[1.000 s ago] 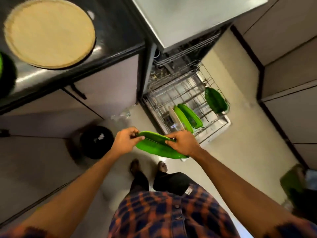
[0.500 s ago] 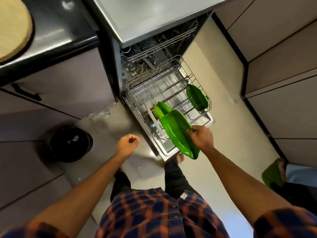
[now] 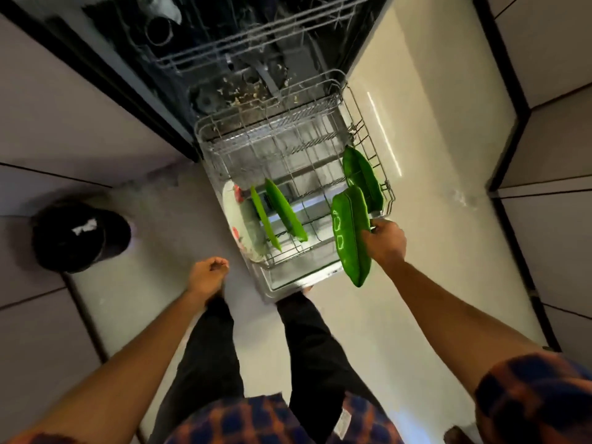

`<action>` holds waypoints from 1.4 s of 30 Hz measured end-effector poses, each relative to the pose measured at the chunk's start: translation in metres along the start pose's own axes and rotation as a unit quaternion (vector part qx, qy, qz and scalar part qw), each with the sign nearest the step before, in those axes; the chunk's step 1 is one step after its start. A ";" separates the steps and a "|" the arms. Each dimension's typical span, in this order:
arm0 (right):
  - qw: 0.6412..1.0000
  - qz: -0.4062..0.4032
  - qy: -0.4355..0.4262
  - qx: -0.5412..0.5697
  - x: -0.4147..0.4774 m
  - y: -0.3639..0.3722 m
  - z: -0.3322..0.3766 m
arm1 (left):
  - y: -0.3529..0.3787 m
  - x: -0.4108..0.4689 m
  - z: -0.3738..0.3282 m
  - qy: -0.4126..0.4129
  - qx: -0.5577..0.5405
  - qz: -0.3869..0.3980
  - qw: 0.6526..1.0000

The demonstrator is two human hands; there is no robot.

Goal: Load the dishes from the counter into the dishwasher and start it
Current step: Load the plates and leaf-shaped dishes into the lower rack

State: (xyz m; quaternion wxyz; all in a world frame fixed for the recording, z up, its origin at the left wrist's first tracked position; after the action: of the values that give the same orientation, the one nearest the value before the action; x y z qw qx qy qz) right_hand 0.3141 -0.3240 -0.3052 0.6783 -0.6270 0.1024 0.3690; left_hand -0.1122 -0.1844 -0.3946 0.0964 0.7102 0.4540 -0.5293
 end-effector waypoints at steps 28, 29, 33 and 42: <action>0.956 -0.105 -0.251 -0.113 0.219 0.021 0.044 | 0.284 0.028 -0.060 0.309 0.303 0.113 0.894; 0.953 -0.106 -0.259 -0.115 0.218 0.024 0.044 | 0.287 0.027 -0.063 0.318 0.308 0.118 0.889; 0.950 -0.096 -0.269 -0.124 0.219 0.037 0.044 | 0.297 0.026 -0.075 0.335 0.300 0.125 0.885; 0.938 -0.066 -0.296 -0.169 0.232 0.065 0.065 | 0.295 0.039 -0.087 0.344 0.273 0.116 0.891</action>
State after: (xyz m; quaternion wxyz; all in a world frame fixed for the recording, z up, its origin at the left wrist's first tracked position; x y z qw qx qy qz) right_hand 0.4165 -0.1814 -0.4826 0.5852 -0.5998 -0.2089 0.5041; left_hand 0.1671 -0.2777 -0.4918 -0.2027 0.8940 0.2104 -0.3397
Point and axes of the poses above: each hand's wrist, its own x-axis towards the middle knuckle, its own y-axis out of the palm, z = x × y, the point moved 9 cm from there along x, towards the middle knuckle, and after that the axes turned 4 degrees about -x, right-handed, at the moved point
